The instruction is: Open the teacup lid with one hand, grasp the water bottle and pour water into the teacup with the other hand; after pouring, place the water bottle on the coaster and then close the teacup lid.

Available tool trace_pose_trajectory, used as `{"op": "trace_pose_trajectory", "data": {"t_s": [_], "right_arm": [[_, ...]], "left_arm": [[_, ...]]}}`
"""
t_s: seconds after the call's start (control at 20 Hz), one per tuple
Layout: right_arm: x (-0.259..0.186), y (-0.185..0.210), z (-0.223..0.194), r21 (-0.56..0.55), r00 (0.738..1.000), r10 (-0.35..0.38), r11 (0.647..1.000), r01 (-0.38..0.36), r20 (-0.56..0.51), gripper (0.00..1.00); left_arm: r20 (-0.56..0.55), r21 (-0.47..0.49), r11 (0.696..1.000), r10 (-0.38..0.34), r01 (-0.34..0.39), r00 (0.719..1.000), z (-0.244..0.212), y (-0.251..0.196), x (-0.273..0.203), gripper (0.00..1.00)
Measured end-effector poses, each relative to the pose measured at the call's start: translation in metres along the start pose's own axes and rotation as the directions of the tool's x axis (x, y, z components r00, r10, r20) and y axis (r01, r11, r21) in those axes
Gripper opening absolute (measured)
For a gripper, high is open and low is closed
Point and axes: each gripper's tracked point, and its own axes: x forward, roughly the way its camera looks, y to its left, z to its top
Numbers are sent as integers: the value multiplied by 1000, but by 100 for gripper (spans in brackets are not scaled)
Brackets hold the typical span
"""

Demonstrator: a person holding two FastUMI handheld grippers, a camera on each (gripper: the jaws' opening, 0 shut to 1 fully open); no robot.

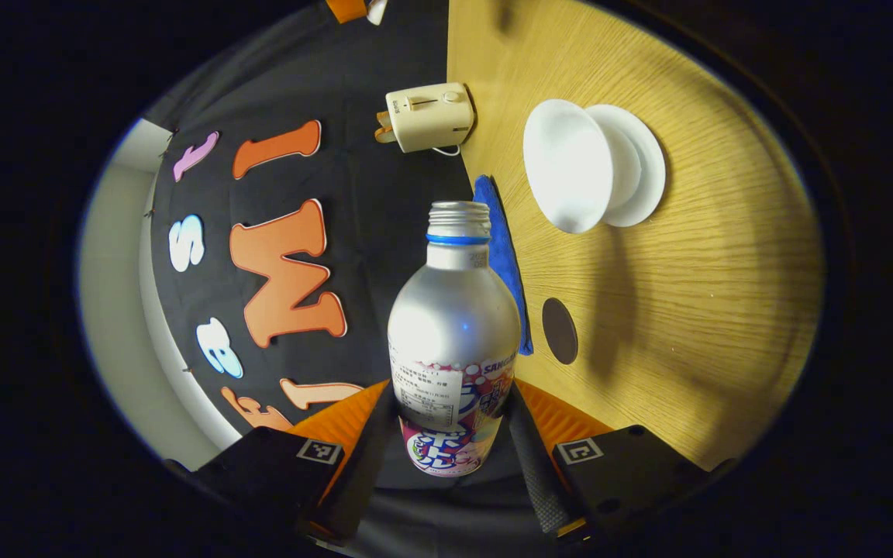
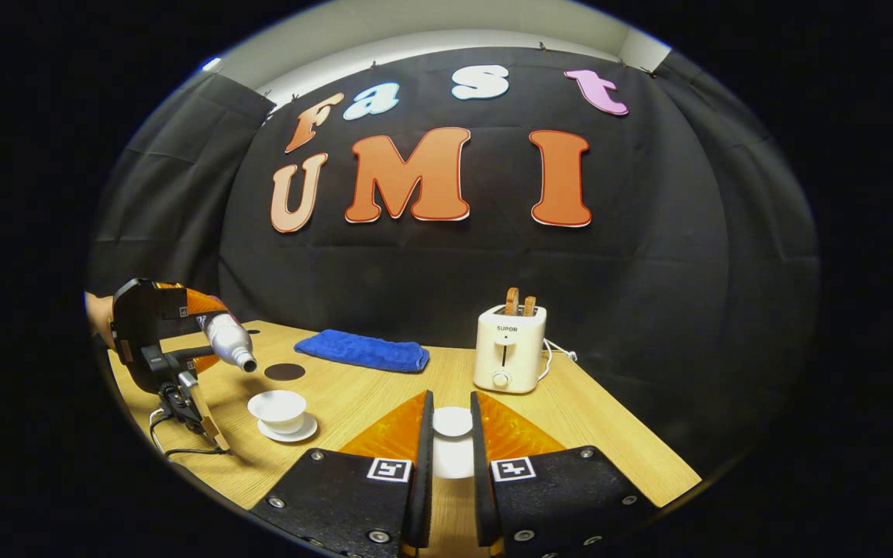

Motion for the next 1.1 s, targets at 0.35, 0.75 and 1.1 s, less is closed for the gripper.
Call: {"op": "trace_pose_trajectory", "data": {"t_s": [0.35, 0.75, 1.1], "right_arm": [[-3, -4, 0, -1, 1000, 0, 1000, 0, 8, 23], [-2, -2, 3, 0, 1000, 13, 1000, -13, 13, 23], [-3, 1, 7, -6, 999, 23, 1000, -22, 25, 23]], "left_arm": [[-7, 101, 995, 13, -12, 1000, -7, 6, 1, 85], [5, 171, 983, 71, -70, 997, -4, 35, 2, 85], [4, 218, 967, 131, -128, 991, -13, 67, 2, 84]]}}
